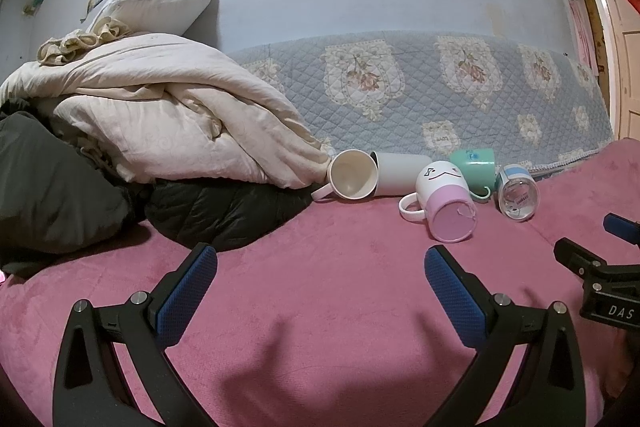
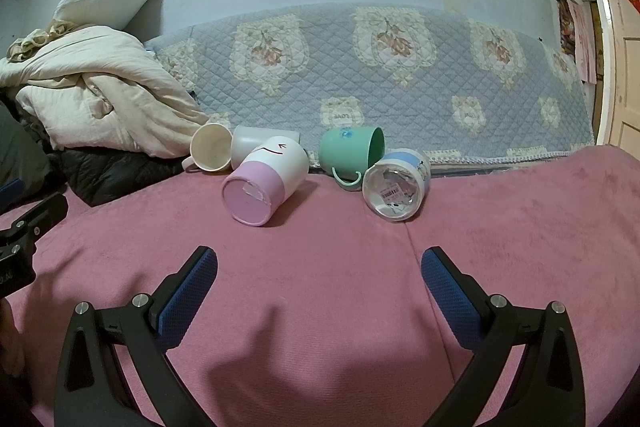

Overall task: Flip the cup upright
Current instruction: 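Reach the right gripper to the pink-based face mug and grasp it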

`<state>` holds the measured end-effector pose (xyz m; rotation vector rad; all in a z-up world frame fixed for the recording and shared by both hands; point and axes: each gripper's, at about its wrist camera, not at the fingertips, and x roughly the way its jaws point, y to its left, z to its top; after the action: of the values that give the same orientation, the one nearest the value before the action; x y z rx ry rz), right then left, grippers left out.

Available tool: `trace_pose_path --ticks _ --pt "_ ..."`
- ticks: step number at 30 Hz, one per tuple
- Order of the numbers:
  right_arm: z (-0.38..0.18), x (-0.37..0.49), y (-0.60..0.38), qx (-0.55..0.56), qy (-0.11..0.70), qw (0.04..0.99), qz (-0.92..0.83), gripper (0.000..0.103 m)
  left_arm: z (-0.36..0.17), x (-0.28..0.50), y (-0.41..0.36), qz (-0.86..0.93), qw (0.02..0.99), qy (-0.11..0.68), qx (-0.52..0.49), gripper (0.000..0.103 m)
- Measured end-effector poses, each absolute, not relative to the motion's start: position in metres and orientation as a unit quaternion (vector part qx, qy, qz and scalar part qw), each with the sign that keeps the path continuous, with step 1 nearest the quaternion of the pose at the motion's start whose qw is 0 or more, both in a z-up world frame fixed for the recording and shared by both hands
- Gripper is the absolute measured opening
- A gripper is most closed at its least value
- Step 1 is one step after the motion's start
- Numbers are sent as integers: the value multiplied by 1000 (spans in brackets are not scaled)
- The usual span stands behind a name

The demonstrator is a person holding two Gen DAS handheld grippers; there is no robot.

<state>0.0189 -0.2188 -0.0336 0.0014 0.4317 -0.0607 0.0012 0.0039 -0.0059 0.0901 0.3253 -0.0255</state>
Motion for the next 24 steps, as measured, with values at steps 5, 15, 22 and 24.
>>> trace_pose_path --ticks 5,15,22,24 --pt "-32 15 -218 -2 219 974 -49 103 -5 1 3 -15 986 161 45 103" --pt "7 49 -256 164 317 934 8 103 -4 6 0 -15 984 174 45 103" --pt "27 129 -262 245 406 879 50 103 -4 11 10 -17 982 184 23 103" --pt "30 157 -252 211 425 879 55 103 -4 13 12 -15 982 189 19 103"
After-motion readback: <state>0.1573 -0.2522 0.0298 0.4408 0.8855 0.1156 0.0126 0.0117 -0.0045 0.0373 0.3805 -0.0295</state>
